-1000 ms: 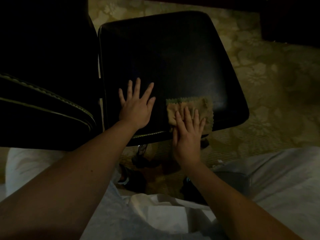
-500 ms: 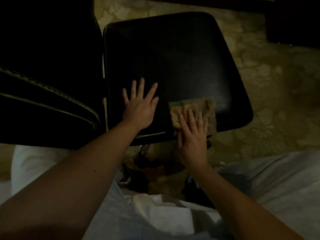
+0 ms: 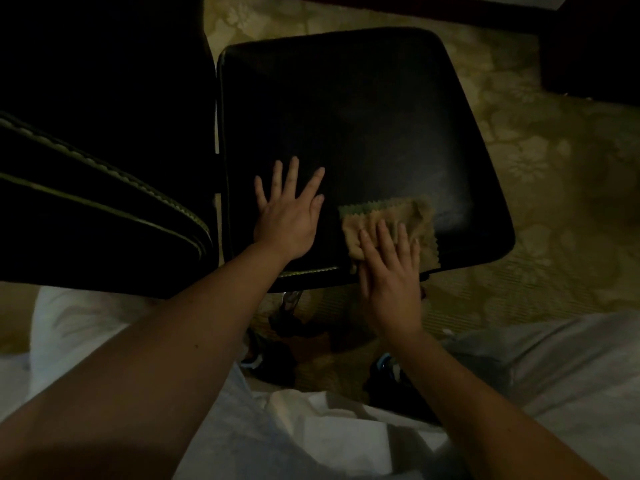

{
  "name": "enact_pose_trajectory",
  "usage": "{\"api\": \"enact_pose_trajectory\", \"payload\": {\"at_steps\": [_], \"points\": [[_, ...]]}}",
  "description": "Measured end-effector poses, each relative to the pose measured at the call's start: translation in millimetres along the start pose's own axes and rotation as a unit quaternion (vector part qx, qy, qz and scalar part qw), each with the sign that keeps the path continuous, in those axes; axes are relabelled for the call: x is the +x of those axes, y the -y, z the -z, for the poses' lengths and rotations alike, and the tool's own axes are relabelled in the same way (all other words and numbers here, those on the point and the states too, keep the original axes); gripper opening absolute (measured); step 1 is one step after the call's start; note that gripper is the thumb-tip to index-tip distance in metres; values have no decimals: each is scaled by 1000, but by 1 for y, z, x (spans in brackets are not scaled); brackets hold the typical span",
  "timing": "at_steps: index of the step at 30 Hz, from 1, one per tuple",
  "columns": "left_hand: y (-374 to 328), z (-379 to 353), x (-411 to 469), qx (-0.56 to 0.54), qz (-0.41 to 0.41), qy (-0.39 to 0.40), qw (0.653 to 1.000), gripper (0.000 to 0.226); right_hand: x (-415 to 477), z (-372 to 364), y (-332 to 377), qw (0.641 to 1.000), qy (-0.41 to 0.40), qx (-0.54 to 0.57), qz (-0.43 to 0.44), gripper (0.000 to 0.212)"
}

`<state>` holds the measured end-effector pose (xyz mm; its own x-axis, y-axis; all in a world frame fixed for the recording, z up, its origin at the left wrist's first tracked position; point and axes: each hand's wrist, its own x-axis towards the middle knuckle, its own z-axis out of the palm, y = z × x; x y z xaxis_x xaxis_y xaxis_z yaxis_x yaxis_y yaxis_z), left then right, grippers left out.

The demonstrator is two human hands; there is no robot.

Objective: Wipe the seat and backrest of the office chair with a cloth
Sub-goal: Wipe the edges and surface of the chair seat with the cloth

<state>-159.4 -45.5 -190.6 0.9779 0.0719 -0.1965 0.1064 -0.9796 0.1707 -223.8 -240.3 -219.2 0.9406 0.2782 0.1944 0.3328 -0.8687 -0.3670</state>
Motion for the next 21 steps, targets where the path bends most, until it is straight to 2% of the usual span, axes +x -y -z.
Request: {"api": "enact_pose_trajectory", "payload": {"at_steps": [3, 6, 9, 12, 15, 19, 21], "points": [[0, 0, 0, -2, 2, -1, 1000, 54, -1, -5, 13, 998, 30, -3, 46, 50], [1, 1, 1, -13, 0, 6, 1000, 53, 1, 0, -6, 995, 45, -7, 93, 49], [3, 2, 1, -29, 2, 8, 1000, 52, -1, 7, -19, 999, 17, 2, 34, 49], [5, 3, 2, -53, -1, 12, 999, 51, -4, 4, 2, 999, 14, 12, -37, 51], [9, 9, 4, -119, 5, 25, 993, 49, -3, -2, 23, 999, 43, 4, -17, 52], [11, 22, -3, -248, 19, 22, 968, 47, 6, -4, 40, 997, 80, -4, 14, 51], [7, 27, -15, -264, 11, 18, 964, 48, 10, 2, 41, 994, 100, 7, 34, 52]]}}
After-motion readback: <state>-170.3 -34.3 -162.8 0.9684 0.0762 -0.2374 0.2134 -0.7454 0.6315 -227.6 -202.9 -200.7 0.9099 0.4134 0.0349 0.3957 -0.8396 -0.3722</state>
